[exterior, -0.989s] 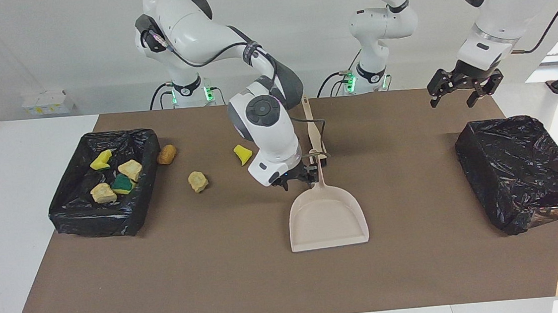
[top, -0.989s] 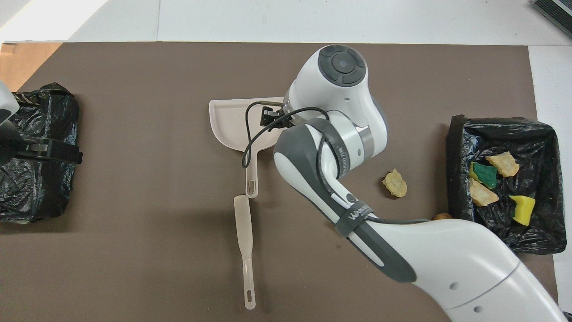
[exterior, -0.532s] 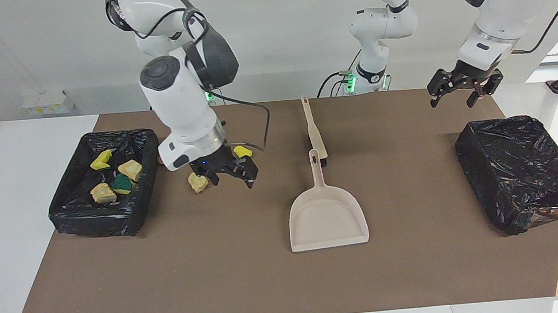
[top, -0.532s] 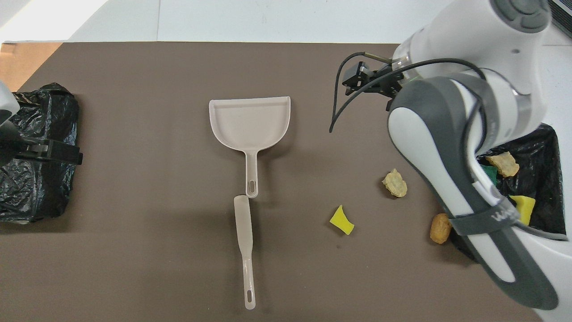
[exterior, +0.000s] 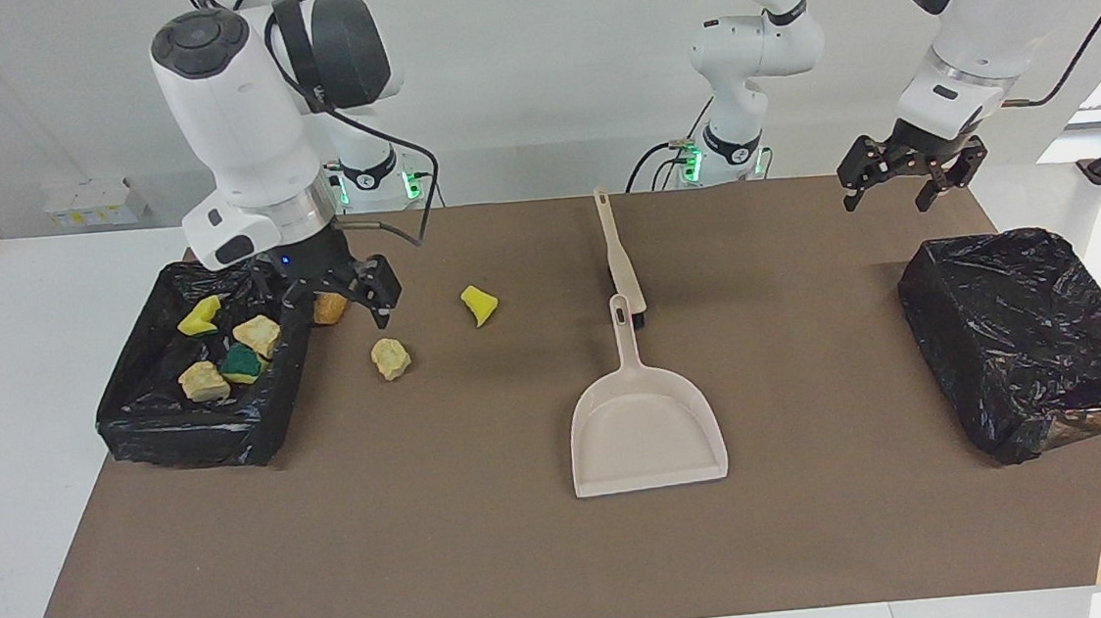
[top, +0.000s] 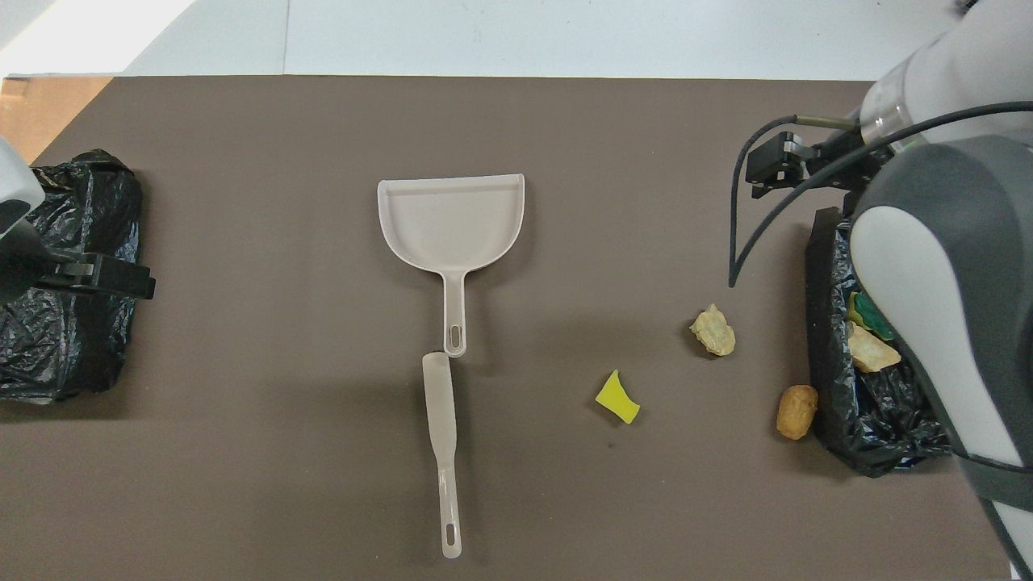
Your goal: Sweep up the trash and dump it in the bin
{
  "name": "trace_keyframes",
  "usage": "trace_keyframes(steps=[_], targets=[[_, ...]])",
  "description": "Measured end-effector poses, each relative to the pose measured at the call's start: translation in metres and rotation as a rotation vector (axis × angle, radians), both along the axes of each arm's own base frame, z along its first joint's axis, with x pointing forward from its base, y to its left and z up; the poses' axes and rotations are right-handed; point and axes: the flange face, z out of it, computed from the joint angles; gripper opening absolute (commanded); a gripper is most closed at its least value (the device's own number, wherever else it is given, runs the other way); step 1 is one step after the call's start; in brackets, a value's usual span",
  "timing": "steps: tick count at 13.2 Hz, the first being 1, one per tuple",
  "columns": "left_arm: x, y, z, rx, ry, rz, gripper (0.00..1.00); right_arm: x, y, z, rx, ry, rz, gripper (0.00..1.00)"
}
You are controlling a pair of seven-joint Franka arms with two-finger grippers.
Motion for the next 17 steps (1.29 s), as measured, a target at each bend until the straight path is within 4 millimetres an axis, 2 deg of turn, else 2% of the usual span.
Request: trace_keyframes(steps=[2,3,8,12,17], targets=[[0.0,0.0,0.0,0.0,0.0,0.0,1.0,-0.018,-0.003,0.019,-0.013,0.016,0.031,1.0],[0.0,0.0,0.0,0.0,0.0,0.0,1.0,-0.027,-0.001,0.022,-0.021,0.034,0.042,1.0],[0.0,0.0,0.0,0.0,0.0,0.0,1.0,-0.06,0.009,0.001,-0.056,0.109,0.061,1.0],[0.0,0.0,0.0,0.0,0.0,-0.001,1.0,-0.086,0.012,-0.008,-0.06,0.129,0.065,1.0],[0.0,-0.001,0.0,0.0,0.0,-0.001,1.0,-0.097,0.012,-0.016,-0.019,0.129,0.111,1.0]])
